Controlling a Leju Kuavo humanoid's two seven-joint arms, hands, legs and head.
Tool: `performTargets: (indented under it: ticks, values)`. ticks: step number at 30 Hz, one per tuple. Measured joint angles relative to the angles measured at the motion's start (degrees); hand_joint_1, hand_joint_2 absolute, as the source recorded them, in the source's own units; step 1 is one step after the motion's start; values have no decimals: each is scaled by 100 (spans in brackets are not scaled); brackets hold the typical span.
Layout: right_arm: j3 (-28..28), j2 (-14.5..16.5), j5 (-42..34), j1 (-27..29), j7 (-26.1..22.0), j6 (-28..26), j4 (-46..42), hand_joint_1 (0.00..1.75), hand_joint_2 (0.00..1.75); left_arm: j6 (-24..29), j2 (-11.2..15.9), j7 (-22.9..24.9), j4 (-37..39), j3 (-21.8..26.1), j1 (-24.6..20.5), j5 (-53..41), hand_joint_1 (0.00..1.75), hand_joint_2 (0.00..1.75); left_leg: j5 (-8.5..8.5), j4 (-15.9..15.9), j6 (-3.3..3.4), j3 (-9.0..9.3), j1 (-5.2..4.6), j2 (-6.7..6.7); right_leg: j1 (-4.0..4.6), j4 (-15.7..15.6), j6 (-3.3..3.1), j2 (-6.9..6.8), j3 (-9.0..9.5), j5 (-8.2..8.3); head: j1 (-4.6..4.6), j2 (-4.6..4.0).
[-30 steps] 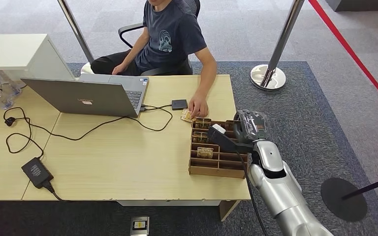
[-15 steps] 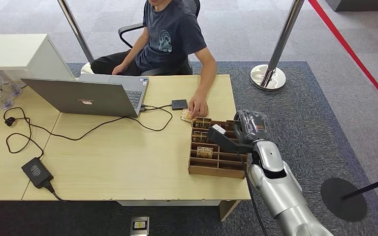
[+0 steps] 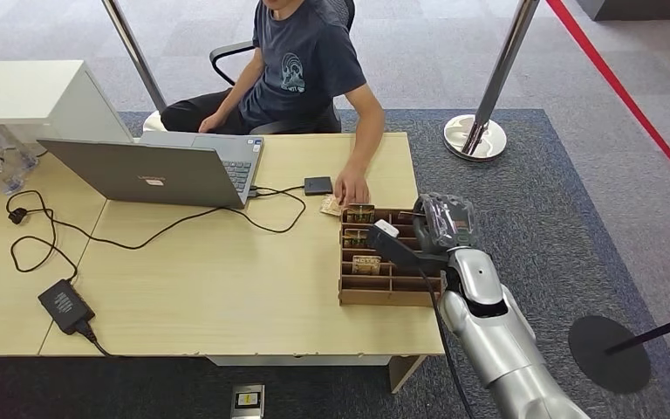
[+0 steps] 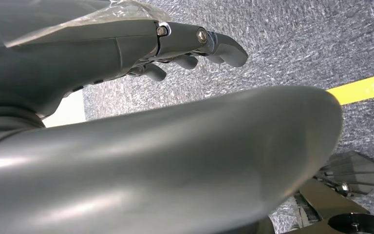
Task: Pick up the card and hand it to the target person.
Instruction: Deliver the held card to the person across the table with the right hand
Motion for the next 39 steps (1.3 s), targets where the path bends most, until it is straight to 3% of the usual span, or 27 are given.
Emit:
performTargets:
  ticks: [25,39]
  values:
    - [11,-71,58,185,14,30,-565,175,175,5,0,-1,0,-6,-10,-22,0,0,0,0,0,0,0,0,0,0,0,0,-1,0,1,0]
    - [11,-237,172,531,71,14,-1365,175,175,-42,-4,9,0,-56,-123,-50,0,0,0,0,0,0,0,0,0,-1,0,0,-1,0,0,0]
